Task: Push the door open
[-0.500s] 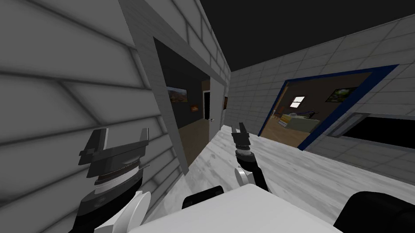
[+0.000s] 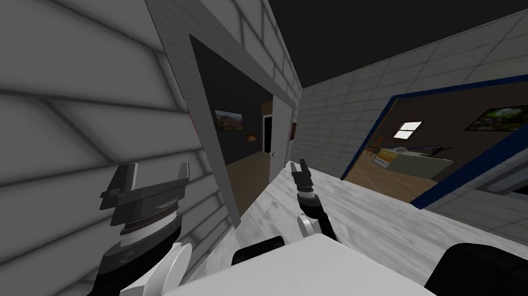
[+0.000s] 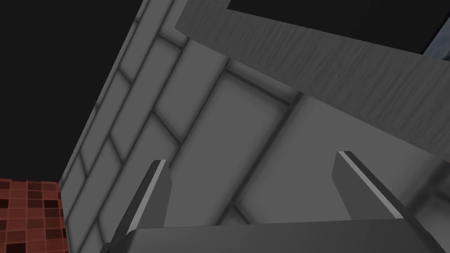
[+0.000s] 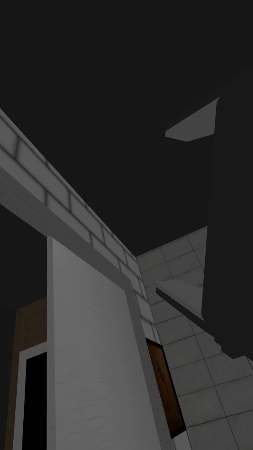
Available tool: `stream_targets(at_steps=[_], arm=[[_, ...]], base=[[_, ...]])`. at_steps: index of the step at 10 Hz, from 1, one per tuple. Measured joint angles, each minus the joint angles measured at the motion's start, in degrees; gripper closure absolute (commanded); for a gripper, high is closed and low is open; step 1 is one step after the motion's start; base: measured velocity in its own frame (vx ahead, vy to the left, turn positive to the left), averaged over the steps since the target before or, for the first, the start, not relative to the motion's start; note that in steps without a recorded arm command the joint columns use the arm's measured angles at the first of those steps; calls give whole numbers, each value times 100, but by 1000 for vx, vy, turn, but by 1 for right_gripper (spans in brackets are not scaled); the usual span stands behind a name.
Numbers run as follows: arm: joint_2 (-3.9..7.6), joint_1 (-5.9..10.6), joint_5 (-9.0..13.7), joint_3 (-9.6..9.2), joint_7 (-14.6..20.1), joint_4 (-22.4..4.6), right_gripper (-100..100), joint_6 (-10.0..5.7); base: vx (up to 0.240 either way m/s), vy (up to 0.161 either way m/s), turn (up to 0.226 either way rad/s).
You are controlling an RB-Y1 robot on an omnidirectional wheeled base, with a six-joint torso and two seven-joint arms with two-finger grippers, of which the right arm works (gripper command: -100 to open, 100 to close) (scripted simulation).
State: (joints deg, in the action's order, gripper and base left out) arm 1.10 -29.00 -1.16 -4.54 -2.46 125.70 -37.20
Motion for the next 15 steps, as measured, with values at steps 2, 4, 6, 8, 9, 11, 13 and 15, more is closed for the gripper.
stream_targets(at_steps=[2, 4, 6, 8, 9, 11, 13, 15], arm=[[86, 22, 70, -33, -34, -274, -100, -92], [175, 6, 149, -109, -86, -500, -100, -141], [247, -2, 232, -168, -128, -729, -100, -171], [308, 14, 304, -201, -163, -930, -100, -219], [330, -11, 331, -229, -179, -1002, -100, -239], [354, 39, 389, -269, -222, -1230, -100, -276], [410, 20, 470, -317, -253, -1448, -100, -335], [437, 31, 541, -370, -301, -1640, -100, -348]], base=[[160, -92, 177], [202, -104, 174], [162, -95, 120], [109, -88, 146], [109, -71, 75], [130, -114, 171], [130, -132, 156], [131, -113, 125]])
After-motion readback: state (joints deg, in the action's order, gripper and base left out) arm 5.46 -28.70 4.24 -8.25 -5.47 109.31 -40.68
